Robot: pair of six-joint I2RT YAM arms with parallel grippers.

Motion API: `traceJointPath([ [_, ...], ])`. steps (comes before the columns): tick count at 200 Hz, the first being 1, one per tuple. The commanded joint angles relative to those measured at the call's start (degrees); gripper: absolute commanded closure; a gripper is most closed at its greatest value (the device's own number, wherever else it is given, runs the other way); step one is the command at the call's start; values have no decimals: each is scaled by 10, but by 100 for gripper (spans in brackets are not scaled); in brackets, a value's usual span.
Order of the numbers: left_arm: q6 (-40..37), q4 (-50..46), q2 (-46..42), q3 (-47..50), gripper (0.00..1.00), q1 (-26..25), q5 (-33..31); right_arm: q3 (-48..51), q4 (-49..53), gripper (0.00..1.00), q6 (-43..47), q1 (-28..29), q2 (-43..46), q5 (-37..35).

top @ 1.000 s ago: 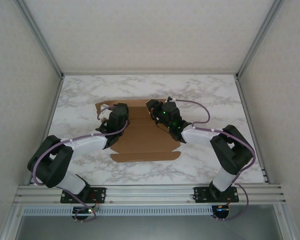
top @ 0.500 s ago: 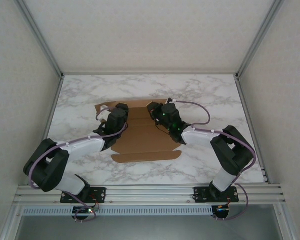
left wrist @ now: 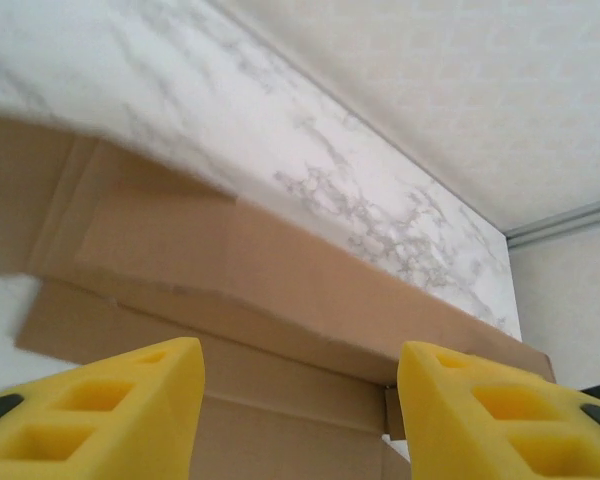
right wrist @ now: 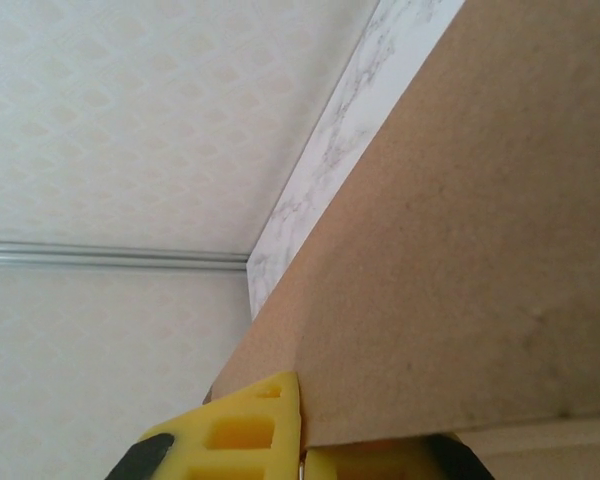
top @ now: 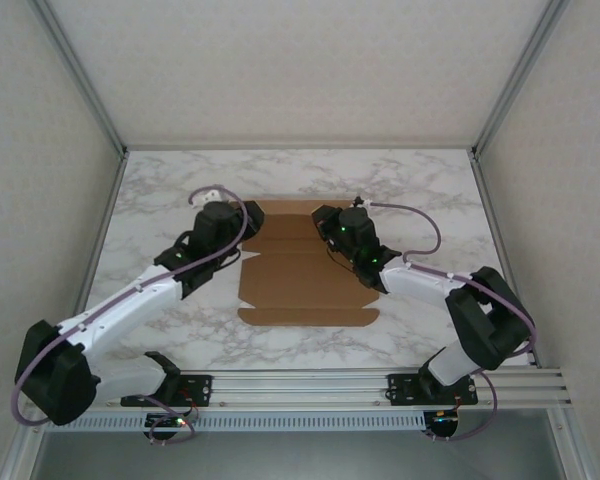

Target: Fold the paper box

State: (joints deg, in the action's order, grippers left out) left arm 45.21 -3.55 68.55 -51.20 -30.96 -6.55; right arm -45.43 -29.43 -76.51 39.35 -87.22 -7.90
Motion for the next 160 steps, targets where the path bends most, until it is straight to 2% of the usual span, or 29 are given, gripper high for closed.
traceJointPath([
  [1,-119,-86,7,-73,46,51,62,1,51,94,42,-9,25,-12],
  [33,-127,-129,105,-140,46,116,185,18,42,94,39,-16,29,1],
  [64,-107,-72,148,-119,47,124,276,24,36,94,40,-22,29,11],
  [110,-113,-55,181,-114,46,126,276,26,19,94,41,-26,13,29],
  [160,-92,-3,202,-95,49,126,310,25,4,94,29,-27,-10,46],
])
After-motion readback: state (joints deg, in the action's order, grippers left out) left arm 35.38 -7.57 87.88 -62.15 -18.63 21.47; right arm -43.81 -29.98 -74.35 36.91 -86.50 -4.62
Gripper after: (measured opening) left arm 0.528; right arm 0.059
